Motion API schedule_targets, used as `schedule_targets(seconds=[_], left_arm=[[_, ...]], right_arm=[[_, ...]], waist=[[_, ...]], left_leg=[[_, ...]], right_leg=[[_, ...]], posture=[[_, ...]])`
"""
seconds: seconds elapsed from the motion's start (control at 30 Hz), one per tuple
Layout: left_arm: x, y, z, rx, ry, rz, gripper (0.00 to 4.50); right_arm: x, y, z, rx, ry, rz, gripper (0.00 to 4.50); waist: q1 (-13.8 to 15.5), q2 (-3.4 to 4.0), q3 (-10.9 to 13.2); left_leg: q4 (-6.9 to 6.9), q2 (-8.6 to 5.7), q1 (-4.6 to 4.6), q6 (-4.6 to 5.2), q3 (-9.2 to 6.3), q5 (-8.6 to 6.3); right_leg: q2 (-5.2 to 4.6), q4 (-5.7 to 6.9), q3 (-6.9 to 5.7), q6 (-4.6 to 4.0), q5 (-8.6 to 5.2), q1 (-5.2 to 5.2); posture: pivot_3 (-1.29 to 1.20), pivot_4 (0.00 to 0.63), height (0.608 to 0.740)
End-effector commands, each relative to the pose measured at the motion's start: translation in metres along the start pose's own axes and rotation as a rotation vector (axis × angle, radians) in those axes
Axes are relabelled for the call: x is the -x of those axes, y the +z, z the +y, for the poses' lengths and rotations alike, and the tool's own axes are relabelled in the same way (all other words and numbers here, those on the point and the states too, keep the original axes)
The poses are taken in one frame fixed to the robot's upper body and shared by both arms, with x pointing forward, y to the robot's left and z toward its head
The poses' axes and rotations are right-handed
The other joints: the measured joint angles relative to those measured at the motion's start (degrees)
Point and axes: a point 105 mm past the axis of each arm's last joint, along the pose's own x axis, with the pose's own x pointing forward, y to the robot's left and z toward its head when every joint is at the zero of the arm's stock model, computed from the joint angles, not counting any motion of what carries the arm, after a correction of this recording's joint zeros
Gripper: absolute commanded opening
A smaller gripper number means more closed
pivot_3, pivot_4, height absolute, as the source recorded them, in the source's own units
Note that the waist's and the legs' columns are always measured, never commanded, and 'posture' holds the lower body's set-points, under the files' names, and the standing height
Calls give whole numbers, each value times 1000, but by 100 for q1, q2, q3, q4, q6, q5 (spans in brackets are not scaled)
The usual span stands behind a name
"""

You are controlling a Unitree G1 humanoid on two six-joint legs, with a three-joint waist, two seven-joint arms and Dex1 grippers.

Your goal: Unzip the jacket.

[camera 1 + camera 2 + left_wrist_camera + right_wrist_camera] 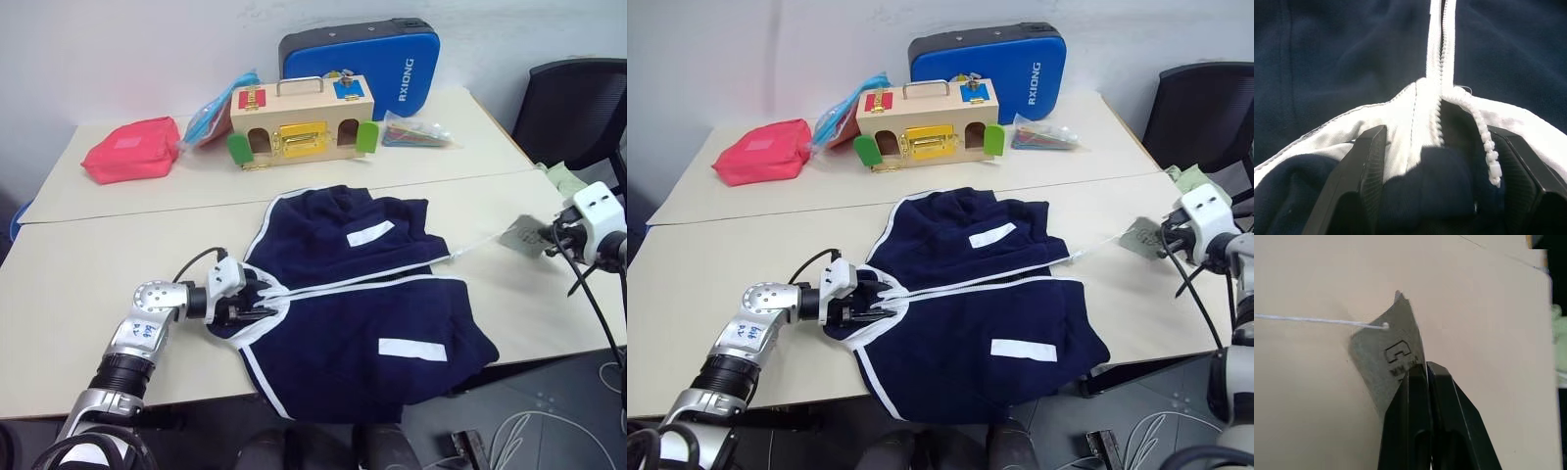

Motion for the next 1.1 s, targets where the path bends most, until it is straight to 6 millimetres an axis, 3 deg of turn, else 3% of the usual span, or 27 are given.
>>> schedule_targets(seconds=[0.03,0.13,0.2,0.27,0.33,0.4,0.5,0.63,0.7,0.73,0.83,0.9,0.97,1.03,1.1], left_arm=[[6,-65,-26,194,-29,199,3005],[6,-57,-25,169,-25,154,3005],[8,-41,-23,118,-13,76,3005],[17,-11,-19,64,11,-72,2982],[28,14,-19,42,29,-187,3166],[47,38,-24,6,34,-243,3548],[78,69,-30,-30,95,-305,4462],[114,68,-32,-20,215,-272,4500],[131,56,-34,-14,281,-219,4500],[137,50,-37,-14,298,-191,4500],[145,34,-46,-30,333,-114,4500],[146,25,-46,-56,380,-66,4500],[144,19,-44,-80,416,-27,4500],[136,21,-47,-116,406,-42,4500],[128,23,-49,-145,404,-59,4500]], right_arm=[[3,-24,7,-16,46,107,0],[8,-26,0,-47,-6,77,0],[11,-15,1,-79,17,-11,0],[18,-7,-3,-52,16,-62,192],[26,0,-11,-27,-16,-102,644],[40,22,-23,41,-72,-231,1253],[68,59,-17,106,25,-464,2280],[97,84,-2,236,133,-600,3544],[98,91,24,288,245,-629,4148],[92,90,44,310,322,-631,4428],[76,68,115,392,582,-595,4428],[68,54,146,392,669,-606,4428],[64,43,161,370,692,-611,4428],[57,28,158,286,593,-634,4428],[58,4,164,315,576,-599,4428]], waist=[[1,-9,-6],[5,-11,-8],[2,-14,-5],[-8,-10,-2],[-17,-37,44],[-20,-71,106],[0,-90,175],[24,-89,191],[25,-91,193],[30,-99,197],[26,-137,205],[63,-148,211],[135,-143,216],[201,-135,223],[271,-135,223]], left_leg=[[1,2,1,0,-1,0],[1,2,2,-1,-1,-2],[-3,2,-1,-14,-1,-9],[-7,3,-9,-7,-1,-4],[-12,7,-17,-12,2,-1],[-10,11,-33,-15,2,2],[-2,9,-50,-10,0,5],[-2,9,-52,-7,-4,4],[-5,9,-51,-5,-5,2],[-6,9,-52,-5,-6,1],[-10,15,-53,-7,-12,-5],[-8,17,-55,-27,-17,-30],[-8,16,-57,-18,-15,-36],[-6,10,-62,-18,-11,-36],[-7,1,-66,-25,-13,-31]], right_leg=[[1,0,-1,-1,0,3],[-1,0,1,-1,-1,3],[-1,-1,1,-7,-4,-3],[-1,0,1,-11,-6,-14],[4,0,1,-15,-8,-24],[7,1,-1,-15,-8,-36],[6,2,-1,-15,-8,-45],[5,-3,-3,-14,-8,-43],[5,-10,-7,-14,-8,-41],[5,-13,-9,-14,-8,-41],[5,-19,-12,-14,-8,-39],[5,-19,-16,-14,-8,-38],[2,-19,-14,-14,-7,-40],[-2,-19,-7,-12,-5,-50],[-9,-21,-8,-12,-5,-54]], posture=[[0,150,740],[0,150,740],[0,150,740],[0,150,740],[0,150,740],[0,150,740],[0,150,740],[0,150,740],[0,150,740],[0,150,740],[0,150,740],[0,150,740],[0,150,740],[0,150,740],[0,150,740]])
